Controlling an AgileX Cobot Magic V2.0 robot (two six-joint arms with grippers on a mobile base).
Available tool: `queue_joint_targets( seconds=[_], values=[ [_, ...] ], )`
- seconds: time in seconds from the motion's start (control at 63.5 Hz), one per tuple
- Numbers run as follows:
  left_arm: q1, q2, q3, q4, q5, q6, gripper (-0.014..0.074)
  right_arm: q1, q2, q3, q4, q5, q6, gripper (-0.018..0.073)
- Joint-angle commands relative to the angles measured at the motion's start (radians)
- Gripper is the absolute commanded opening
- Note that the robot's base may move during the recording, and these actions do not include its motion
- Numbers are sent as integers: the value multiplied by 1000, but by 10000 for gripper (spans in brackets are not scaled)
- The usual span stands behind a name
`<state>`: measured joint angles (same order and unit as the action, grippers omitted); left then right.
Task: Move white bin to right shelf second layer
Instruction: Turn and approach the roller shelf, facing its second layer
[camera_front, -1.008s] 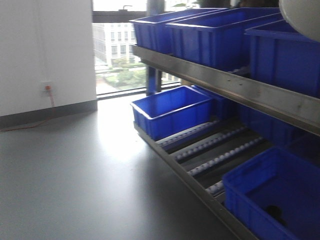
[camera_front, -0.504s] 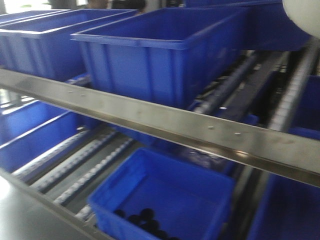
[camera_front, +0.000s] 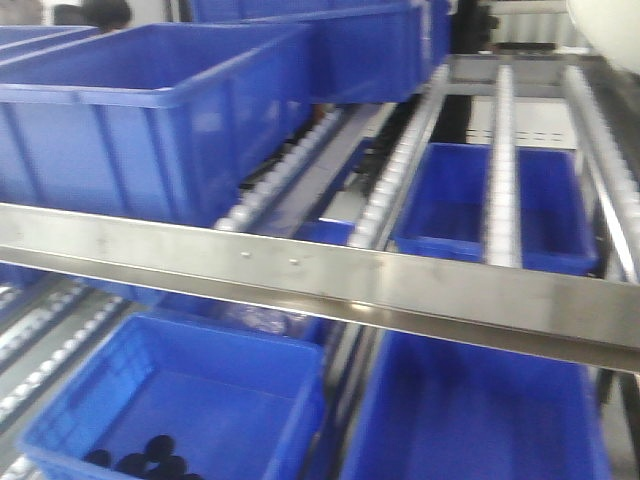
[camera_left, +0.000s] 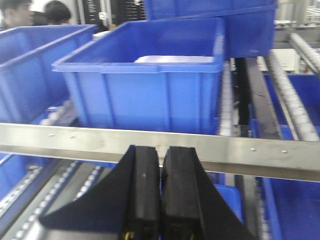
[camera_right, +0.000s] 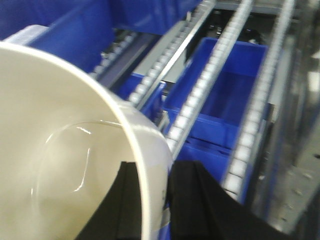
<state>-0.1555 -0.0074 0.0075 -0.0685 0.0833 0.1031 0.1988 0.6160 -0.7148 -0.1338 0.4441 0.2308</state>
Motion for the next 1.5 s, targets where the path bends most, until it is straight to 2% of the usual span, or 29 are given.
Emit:
queue_joint_targets(
  seconds=[0.0, 1.48],
  values=[
    [-5, -14, 37, -5, -83, -4, 85, -6, -2, -28, -11, -100, -3, 57],
    [-4, -14, 37, -5, -83, -4, 85, -6, 22, -28, -11, -97, -3, 57]
  ],
)
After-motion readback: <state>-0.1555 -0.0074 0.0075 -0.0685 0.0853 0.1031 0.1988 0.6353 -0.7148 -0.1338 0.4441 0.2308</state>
